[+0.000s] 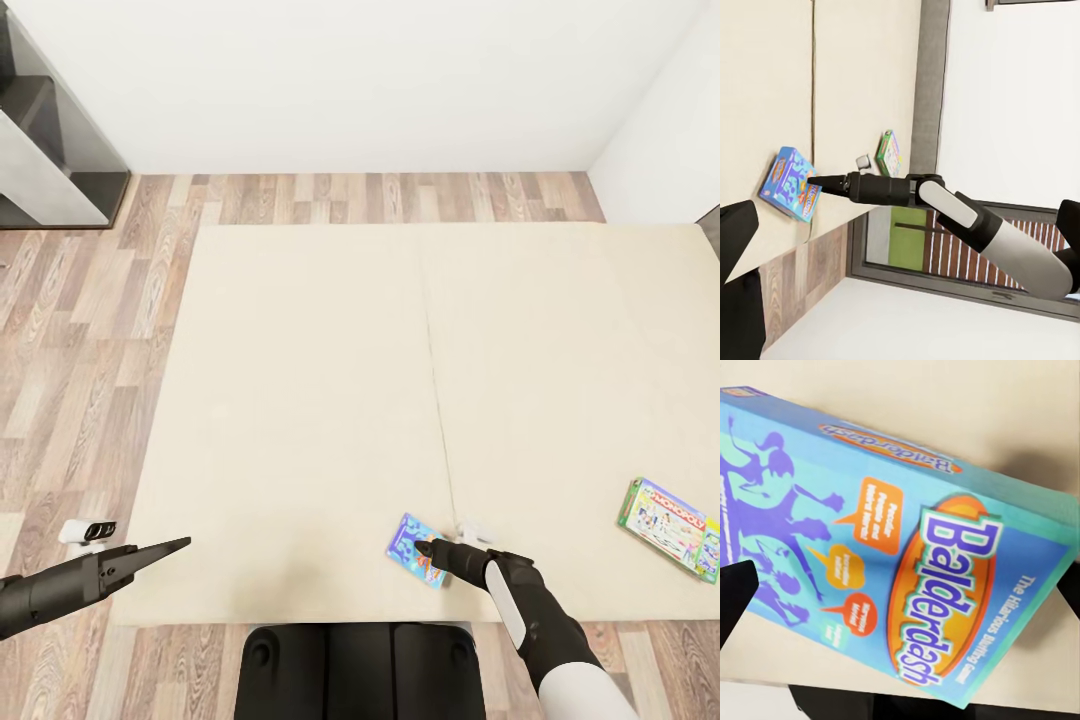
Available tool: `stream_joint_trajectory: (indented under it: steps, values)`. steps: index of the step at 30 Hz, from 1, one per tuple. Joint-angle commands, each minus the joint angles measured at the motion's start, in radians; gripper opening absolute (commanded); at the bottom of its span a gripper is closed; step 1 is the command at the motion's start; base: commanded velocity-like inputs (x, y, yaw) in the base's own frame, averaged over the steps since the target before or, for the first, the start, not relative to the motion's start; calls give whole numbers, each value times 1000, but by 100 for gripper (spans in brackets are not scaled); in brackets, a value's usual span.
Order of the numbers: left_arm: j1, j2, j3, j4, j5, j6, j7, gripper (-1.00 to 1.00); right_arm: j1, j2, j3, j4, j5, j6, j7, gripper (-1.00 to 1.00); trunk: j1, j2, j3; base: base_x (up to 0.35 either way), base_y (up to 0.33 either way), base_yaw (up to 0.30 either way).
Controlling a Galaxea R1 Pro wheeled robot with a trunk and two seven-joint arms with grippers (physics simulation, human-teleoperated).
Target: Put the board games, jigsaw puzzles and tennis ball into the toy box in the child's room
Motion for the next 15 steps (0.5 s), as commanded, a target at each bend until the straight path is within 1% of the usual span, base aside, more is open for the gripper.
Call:
stream_joint_trajectory:
  steps: [1,15]
  values:
    - [0,0,0,0,-1,11,-4,100,0,2,-5,-1,-1,7,4,100,1,-2,-1,0,16,0]
    - [0,1,0,0,-1,11,-4,100,0,2,-5,-1,-1,7,4,100,1,-2,-1,0,10,0]
